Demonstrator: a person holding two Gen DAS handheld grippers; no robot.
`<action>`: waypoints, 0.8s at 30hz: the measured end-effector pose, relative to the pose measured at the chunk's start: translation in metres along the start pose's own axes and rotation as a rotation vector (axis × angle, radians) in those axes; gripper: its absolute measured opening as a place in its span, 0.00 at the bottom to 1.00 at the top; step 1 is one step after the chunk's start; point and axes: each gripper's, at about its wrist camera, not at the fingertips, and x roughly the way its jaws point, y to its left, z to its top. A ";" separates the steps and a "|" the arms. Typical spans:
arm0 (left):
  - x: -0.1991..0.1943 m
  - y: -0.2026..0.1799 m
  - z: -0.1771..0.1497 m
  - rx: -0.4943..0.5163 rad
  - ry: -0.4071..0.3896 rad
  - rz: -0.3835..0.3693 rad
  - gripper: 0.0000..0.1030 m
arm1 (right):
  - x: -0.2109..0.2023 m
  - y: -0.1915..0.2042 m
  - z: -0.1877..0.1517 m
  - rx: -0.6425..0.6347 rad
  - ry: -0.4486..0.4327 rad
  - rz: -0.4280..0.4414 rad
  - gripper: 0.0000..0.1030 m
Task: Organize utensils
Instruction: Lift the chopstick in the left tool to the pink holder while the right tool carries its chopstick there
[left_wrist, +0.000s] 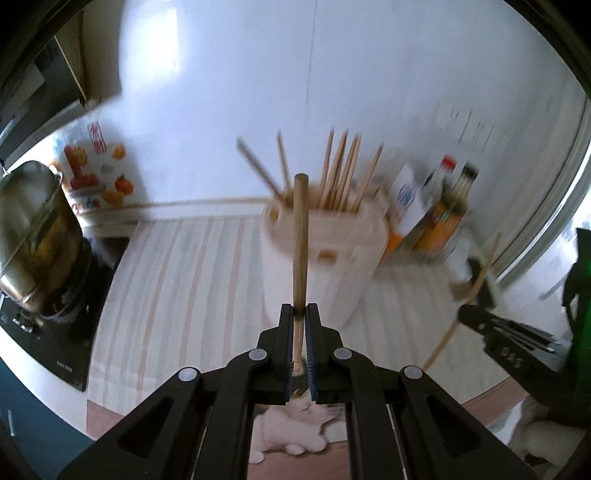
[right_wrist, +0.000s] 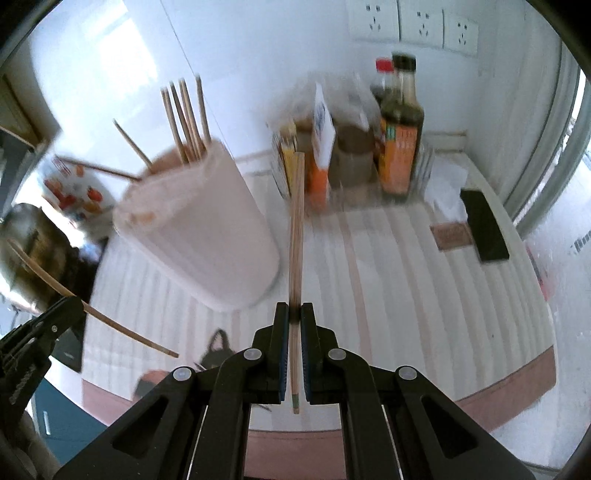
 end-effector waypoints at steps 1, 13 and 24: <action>-0.005 0.000 0.005 -0.007 -0.011 -0.014 0.04 | -0.006 0.000 0.006 0.004 -0.014 0.013 0.06; -0.053 -0.003 0.086 -0.059 -0.120 -0.122 0.04 | -0.081 0.025 0.097 -0.024 -0.222 0.139 0.06; 0.005 0.004 0.158 -0.042 -0.100 -0.016 0.04 | -0.074 0.059 0.181 -0.047 -0.296 0.167 0.06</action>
